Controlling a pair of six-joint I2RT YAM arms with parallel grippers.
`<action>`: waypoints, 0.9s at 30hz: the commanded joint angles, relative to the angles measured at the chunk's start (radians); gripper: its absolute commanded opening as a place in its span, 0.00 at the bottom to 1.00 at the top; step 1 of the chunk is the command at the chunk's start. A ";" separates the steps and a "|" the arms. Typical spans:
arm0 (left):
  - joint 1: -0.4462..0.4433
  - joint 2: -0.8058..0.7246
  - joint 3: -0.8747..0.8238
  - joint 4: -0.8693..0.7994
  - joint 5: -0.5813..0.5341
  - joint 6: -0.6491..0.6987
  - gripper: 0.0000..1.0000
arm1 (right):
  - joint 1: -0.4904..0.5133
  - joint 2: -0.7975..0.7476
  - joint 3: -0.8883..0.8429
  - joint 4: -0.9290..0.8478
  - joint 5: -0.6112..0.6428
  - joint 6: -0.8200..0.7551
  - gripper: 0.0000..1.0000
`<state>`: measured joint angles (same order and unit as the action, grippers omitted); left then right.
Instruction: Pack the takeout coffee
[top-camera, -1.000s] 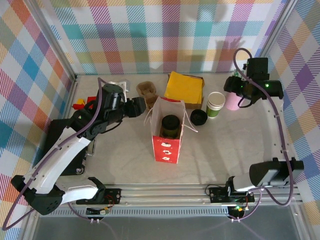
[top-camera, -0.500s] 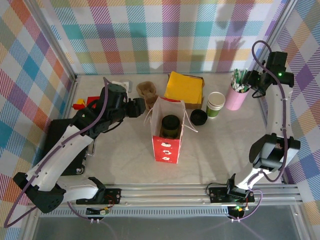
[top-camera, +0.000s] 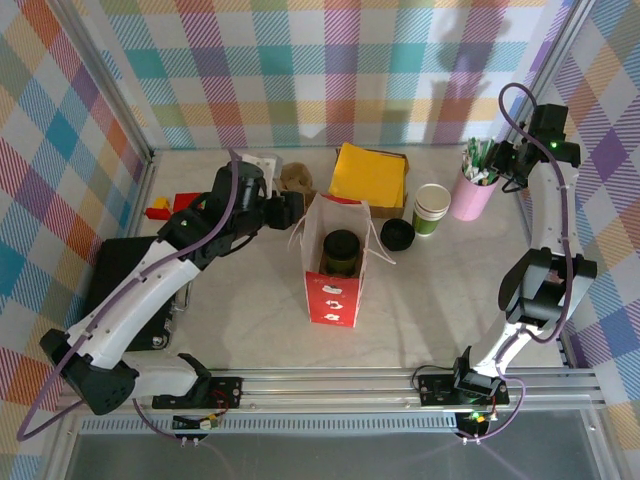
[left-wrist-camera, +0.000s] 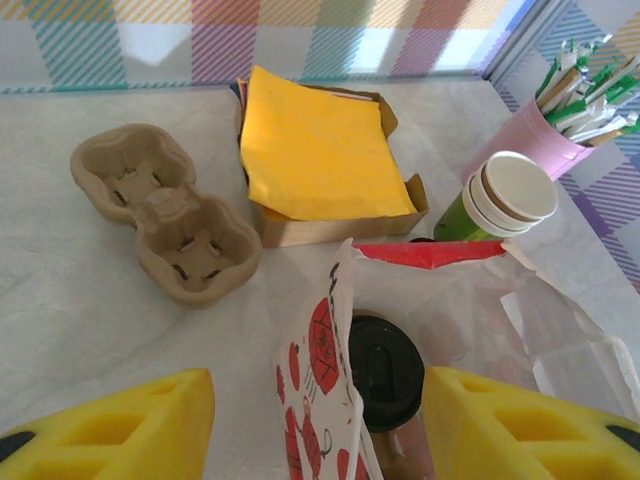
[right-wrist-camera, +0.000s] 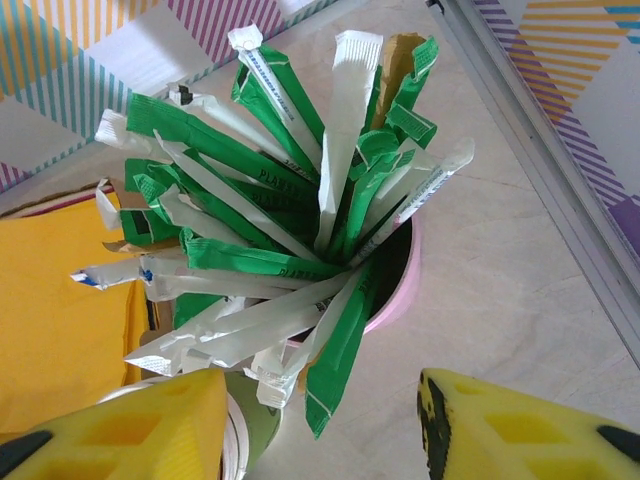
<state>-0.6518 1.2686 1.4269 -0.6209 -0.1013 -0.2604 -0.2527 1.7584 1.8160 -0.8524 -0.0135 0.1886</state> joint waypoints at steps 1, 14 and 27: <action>0.002 0.007 0.012 0.034 0.031 0.030 0.57 | -0.004 0.034 -0.002 0.021 -0.016 -0.027 0.51; 0.002 0.018 0.013 0.036 0.029 0.033 0.57 | -0.004 0.091 0.044 0.008 -0.019 -0.032 0.34; 0.002 0.010 0.013 0.023 0.028 0.044 0.57 | -0.003 0.084 0.063 -0.025 -0.009 -0.028 0.22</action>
<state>-0.6518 1.2839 1.4269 -0.5987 -0.0757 -0.2379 -0.2527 1.8450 1.8477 -0.8574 -0.0162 0.1669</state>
